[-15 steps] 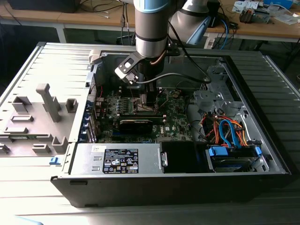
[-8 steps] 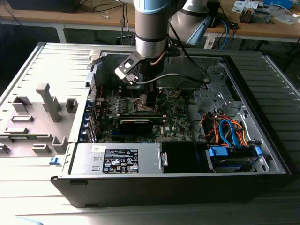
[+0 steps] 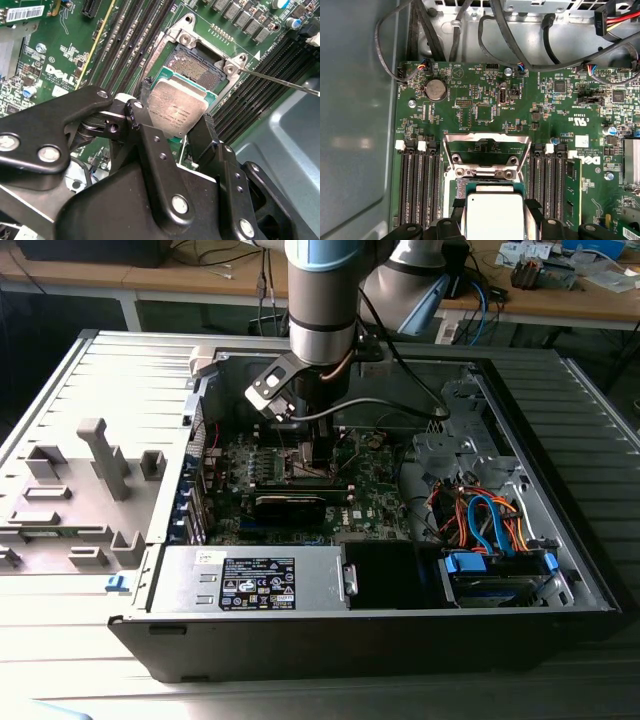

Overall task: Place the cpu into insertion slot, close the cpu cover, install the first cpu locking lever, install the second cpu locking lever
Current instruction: 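Place the cpu into insertion slot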

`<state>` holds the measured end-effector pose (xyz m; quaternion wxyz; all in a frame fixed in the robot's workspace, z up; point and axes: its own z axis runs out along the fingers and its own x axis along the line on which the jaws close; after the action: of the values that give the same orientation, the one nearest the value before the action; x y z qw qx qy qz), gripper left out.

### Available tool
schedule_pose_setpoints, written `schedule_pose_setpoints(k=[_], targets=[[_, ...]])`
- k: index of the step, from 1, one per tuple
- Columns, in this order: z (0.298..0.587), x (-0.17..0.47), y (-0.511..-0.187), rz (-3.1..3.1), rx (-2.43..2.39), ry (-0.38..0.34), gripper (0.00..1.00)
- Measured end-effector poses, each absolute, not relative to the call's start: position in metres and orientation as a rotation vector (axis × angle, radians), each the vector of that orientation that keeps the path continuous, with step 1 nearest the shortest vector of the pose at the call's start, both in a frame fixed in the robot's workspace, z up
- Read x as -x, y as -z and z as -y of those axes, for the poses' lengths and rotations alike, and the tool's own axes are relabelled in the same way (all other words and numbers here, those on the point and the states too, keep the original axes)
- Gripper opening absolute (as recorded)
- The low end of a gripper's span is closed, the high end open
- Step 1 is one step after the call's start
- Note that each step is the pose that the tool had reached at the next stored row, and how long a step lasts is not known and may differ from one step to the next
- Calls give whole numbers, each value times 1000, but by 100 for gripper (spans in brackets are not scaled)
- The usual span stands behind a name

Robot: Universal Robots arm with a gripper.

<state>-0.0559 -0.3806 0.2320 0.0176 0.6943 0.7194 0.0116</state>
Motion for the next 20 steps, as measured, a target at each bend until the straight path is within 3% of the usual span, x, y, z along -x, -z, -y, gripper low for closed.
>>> schedule_pose_setpoints(k=[20], targets=[[381, 56, -229, -2235, -2157, -36, 55]])
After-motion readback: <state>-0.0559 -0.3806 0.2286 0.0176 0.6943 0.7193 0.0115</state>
